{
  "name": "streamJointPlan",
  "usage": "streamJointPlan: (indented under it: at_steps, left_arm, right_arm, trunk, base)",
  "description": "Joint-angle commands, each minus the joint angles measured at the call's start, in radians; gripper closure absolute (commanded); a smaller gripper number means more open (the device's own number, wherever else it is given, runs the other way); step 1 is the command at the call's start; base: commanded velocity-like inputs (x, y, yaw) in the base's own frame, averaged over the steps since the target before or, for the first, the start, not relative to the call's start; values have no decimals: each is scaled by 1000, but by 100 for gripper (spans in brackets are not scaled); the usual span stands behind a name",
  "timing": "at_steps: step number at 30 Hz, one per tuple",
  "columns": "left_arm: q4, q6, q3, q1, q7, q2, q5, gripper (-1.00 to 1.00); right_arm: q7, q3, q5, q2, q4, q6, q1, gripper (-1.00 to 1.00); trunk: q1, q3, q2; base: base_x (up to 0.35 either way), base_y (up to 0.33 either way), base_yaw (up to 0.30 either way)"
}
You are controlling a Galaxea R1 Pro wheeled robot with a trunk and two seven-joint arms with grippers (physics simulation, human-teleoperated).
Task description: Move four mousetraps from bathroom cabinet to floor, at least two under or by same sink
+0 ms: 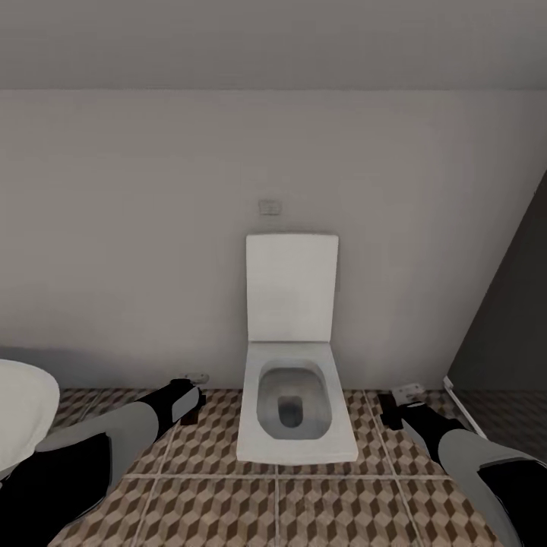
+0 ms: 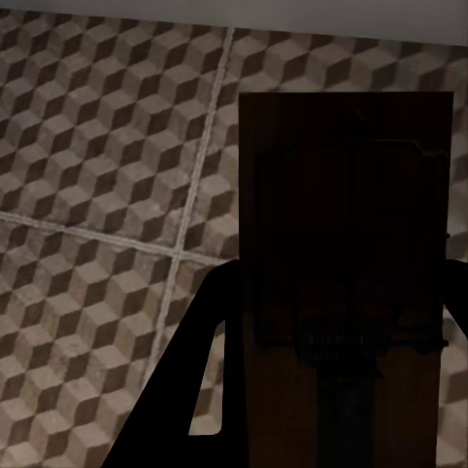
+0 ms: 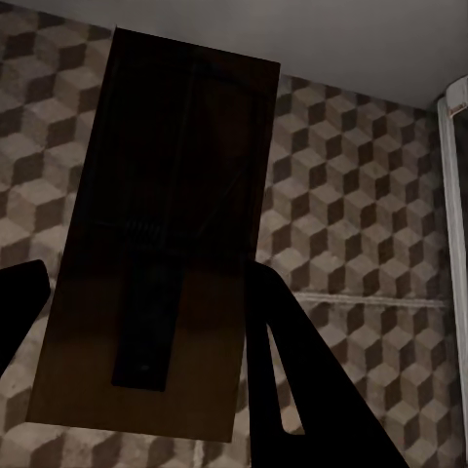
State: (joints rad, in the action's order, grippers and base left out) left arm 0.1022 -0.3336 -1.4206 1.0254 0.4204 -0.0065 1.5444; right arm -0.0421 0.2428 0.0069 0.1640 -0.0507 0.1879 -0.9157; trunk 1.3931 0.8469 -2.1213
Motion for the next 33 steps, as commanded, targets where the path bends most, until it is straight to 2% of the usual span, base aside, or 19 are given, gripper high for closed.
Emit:
streamJointPlan:
  at_steps: [1,27,33]
  left_arm:
    - [2,-4,-6,1,8,1,3,100]
    - [2,-4,-6,1,8,2,3,100]
    - [2,-4,-6,1,8,2,3,100]
  right_arm:
    - [-2,6,1,0,-2,7,0,100]
    - [-3,1,1,1,-3,11,0,100]
    - [-3,-2,1,13,-4,13,-1,100]
  trunk:
    - [4,4,-8]
    - [103,86,-190]
    - [126,104,-232]
  base:
    - [0,0,0]
    - [0,0,0]
    - [0,0,0]
